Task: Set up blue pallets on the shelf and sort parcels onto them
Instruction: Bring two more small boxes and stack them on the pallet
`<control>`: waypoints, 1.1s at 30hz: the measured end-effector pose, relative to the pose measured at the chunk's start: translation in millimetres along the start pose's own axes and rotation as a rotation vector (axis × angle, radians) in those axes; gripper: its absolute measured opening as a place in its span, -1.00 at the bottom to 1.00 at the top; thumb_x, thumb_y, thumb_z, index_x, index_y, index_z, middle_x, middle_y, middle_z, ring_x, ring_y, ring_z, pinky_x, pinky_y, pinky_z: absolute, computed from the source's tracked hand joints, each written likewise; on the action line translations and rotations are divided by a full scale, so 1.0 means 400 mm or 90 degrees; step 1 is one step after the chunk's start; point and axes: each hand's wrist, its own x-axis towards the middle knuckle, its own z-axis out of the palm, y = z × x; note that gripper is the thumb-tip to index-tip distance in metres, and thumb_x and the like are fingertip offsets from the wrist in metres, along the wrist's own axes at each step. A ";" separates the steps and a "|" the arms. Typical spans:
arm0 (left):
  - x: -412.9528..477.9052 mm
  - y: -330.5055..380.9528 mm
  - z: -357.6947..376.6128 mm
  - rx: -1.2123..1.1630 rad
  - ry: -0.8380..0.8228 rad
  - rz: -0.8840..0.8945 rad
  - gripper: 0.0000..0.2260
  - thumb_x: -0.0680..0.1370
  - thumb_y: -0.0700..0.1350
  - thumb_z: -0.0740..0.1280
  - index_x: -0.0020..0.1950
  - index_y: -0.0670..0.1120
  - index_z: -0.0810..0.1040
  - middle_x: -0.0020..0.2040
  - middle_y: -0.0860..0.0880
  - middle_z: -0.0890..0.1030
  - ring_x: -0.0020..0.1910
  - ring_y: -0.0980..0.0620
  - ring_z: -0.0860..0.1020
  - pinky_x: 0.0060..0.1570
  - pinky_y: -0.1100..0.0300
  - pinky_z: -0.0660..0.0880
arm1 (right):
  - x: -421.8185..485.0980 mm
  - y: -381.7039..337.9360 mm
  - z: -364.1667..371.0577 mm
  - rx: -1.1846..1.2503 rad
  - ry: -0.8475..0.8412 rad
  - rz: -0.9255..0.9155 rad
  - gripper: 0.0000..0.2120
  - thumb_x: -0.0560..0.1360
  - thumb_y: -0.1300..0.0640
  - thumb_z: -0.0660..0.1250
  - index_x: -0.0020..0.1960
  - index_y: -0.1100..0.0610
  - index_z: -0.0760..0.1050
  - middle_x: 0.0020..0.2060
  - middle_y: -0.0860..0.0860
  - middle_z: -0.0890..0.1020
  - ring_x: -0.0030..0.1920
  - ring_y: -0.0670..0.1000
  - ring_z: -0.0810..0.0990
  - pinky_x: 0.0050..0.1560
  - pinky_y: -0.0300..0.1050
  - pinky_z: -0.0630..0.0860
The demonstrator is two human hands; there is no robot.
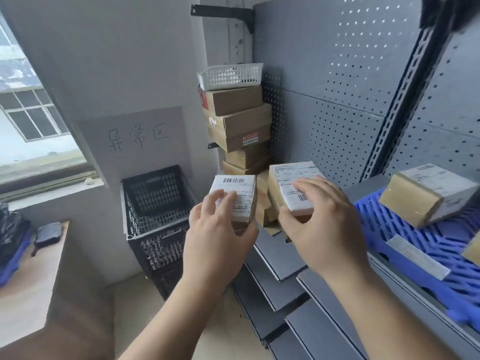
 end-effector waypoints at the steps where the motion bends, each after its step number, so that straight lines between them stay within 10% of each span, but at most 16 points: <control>1: 0.031 0.005 0.018 -0.008 -0.007 0.021 -0.42 0.50 0.36 0.27 0.47 0.17 0.37 0.48 0.14 0.36 0.42 -0.09 0.32 0.23 -0.05 0.50 | 0.017 0.009 0.001 -0.013 0.018 0.007 -0.52 0.44 -0.08 0.33 0.22 0.19 0.63 0.19 0.04 0.68 0.29 0.06 0.55 0.34 0.02 0.47; 24: 0.377 0.341 0.205 -0.322 -0.122 0.424 -0.48 0.50 0.29 0.37 0.41 0.16 0.46 0.43 0.10 0.44 0.35 -0.17 0.43 0.08 0.06 0.40 | 0.080 0.079 -0.178 -0.304 0.347 0.312 -0.61 0.41 0.09 0.53 0.21 0.13 0.64 0.19 -0.01 0.65 0.28 -0.09 0.45 0.29 -0.28 0.27; 33: 0.317 0.556 0.234 -0.376 -0.170 0.491 -0.44 0.49 0.24 0.34 0.47 0.14 0.44 0.46 0.11 0.40 0.37 -0.15 0.40 0.13 0.07 0.39 | 0.024 0.188 -0.359 -0.332 0.389 0.377 -0.58 0.42 0.02 0.48 0.25 0.11 0.62 0.23 -0.02 0.64 0.29 0.00 0.51 0.33 -0.02 0.41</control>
